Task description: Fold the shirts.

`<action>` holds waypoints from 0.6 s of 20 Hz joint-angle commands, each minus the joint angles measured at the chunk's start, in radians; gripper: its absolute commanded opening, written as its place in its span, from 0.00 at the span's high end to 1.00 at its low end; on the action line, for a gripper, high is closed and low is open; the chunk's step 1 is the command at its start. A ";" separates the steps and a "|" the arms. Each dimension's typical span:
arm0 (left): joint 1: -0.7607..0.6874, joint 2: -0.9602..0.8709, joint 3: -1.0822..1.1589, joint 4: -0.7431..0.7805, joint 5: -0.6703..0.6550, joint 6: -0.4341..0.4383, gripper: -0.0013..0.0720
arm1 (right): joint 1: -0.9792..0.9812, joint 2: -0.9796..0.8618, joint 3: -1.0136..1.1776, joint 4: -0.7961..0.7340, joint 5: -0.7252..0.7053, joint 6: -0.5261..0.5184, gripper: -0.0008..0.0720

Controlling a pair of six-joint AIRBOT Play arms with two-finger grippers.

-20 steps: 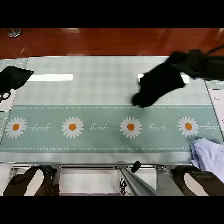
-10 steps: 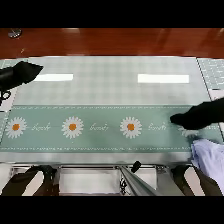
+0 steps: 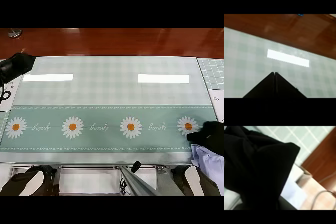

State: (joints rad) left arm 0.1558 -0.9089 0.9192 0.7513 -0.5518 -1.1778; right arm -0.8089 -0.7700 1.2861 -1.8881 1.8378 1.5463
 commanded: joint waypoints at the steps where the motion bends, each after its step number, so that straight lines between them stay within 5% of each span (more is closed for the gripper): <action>1: 0.000 -0.025 0.000 0.001 0.137 0.054 0.95 | -0.007 0.003 0.000 -0.159 0.019 -0.008 0.95; 6: 0.000 -0.029 0.000 0.001 0.249 0.145 0.95 | -0.007 0.005 -0.017 -0.257 0.021 -0.013 0.95; 9: 0.000 -0.035 0.000 0.001 0.281 0.145 0.95 | -0.007 0.043 -0.153 -0.273 0.021 -0.013 0.95; 12: 0.000 -0.039 0.000 0.002 0.287 0.164 0.95 | -0.007 0.110 -0.338 -0.444 0.019 -0.023 0.95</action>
State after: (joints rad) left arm 0.1558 -0.9443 0.9192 0.7513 -0.2916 -1.0401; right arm -0.8150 -0.7074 1.0828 -2.1902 1.8545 1.5322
